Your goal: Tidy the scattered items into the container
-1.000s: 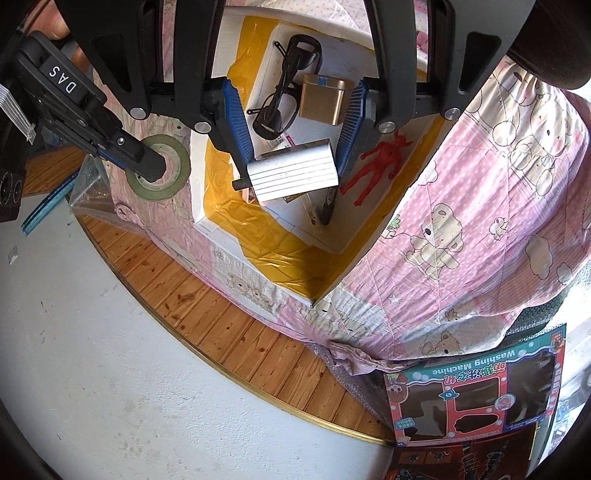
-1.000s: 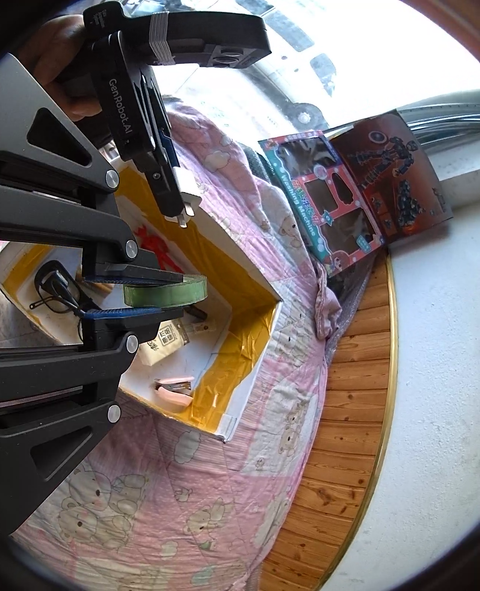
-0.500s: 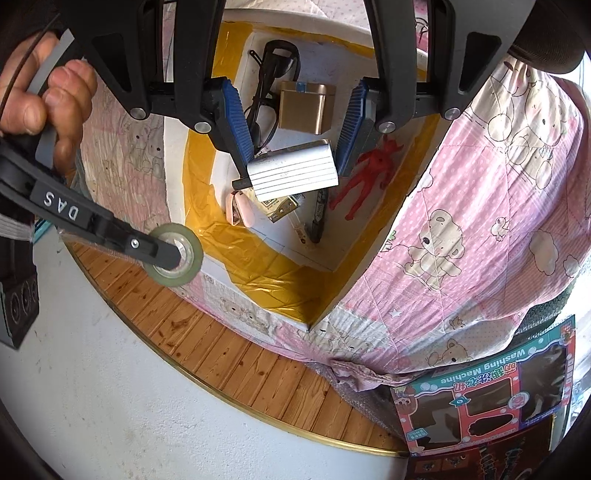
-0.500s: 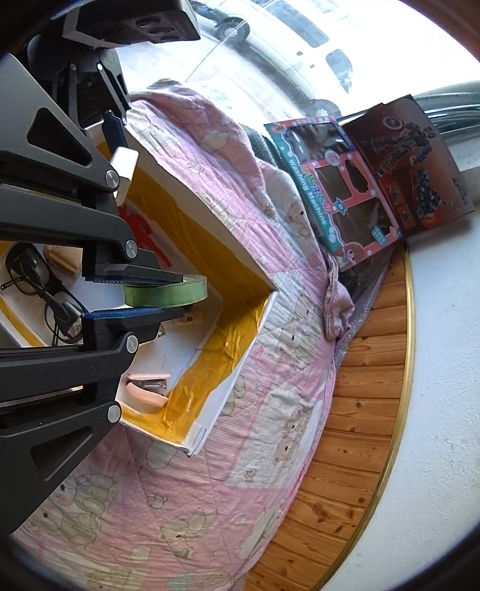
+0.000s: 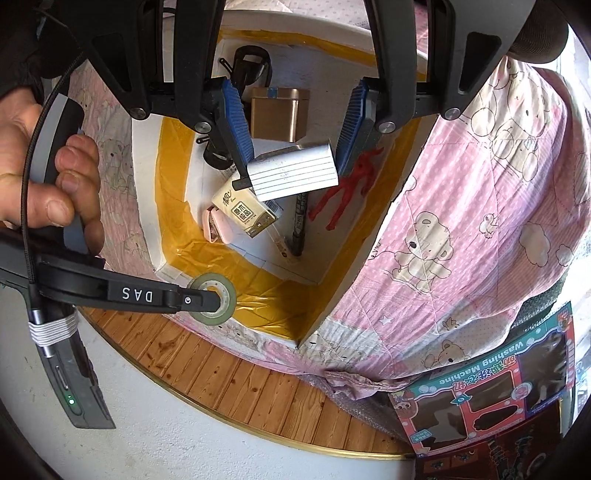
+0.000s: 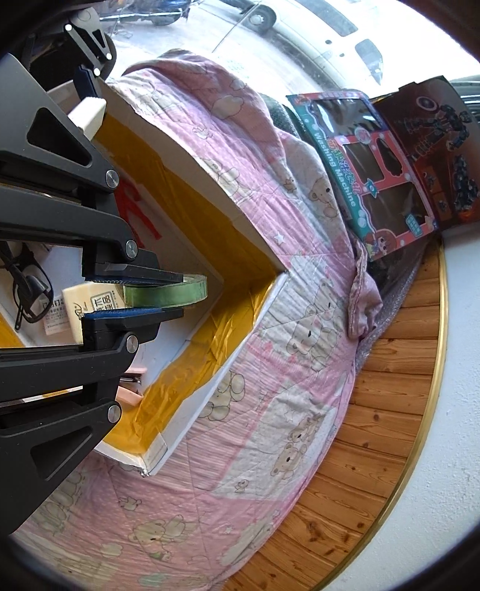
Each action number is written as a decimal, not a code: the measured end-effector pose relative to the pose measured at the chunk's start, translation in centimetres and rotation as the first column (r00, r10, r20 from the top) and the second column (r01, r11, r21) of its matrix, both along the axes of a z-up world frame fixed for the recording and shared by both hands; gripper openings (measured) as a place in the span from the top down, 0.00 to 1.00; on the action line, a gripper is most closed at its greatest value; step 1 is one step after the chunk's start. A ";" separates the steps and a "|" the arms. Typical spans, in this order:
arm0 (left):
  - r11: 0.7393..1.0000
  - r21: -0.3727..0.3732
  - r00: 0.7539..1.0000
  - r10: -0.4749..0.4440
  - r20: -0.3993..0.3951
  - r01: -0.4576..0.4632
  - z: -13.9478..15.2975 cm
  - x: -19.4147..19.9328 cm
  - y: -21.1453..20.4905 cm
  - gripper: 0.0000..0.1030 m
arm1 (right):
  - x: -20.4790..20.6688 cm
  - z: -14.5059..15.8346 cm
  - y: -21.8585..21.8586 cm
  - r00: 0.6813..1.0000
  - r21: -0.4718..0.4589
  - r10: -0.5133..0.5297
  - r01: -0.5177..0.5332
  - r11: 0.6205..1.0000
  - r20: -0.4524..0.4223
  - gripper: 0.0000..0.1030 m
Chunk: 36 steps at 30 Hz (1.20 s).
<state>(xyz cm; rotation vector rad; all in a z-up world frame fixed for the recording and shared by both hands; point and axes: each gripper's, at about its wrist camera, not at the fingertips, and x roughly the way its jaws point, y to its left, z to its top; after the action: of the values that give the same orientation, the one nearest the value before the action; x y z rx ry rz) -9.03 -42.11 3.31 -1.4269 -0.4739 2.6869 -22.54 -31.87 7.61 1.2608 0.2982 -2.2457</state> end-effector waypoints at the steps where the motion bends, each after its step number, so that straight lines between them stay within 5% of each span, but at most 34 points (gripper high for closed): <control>1: 1.000 -0.009 1.000 0.004 0.000 -0.004 0.0 0.0 -0.1 0.54 | -0.4 -0.4 -0.1 1.000 0.012 0.002 -0.002 1.000 0.006 0.89; 11: 0.997 -0.052 0.998 -0.048 0.032 0.049 -0.6 -1.4 0.8 0.54 | -3.1 -3.4 -1.5 0.998 0.110 0.045 -0.048 0.993 0.033 0.87; 13: 0.997 -0.056 0.998 -0.047 0.043 0.050 -0.7 -1.9 0.9 0.54 | -3.3 -3.6 -1.8 0.998 0.125 0.058 -0.061 0.990 0.028 0.61; 15: 0.997 -0.056 0.998 -0.041 0.051 0.044 -0.9 -2.3 0.8 0.53 | -3.2 -3.3 -1.8 0.998 0.143 0.060 -0.061 0.988 0.012 0.54; 20: 1.000 -0.029 0.999 -0.011 0.053 0.013 -0.5 -1.9 0.1 0.47 | -1.2 -1.4 -0.5 0.997 0.121 0.075 -0.076 0.990 0.011 0.54; 27: 1.000 -0.008 0.999 0.023 0.025 -0.023 1.3 0.2 -0.5 0.43 | 6.2 0.9 0.8 0.985 0.231 0.167 -0.152 0.961 -0.050 0.54; 36: 0.996 -0.089 1.000 -0.002 -0.010 0.001 3.6 4.5 1.7 0.43 | 13.2 0.5 3.1 0.975 0.158 0.211 -0.219 0.963 0.068 0.53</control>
<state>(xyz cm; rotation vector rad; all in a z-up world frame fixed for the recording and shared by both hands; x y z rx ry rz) -4.54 -40.40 6.89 -1.4332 -0.3564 2.7459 -9.35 -28.80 8.12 1.2990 0.5837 -2.0345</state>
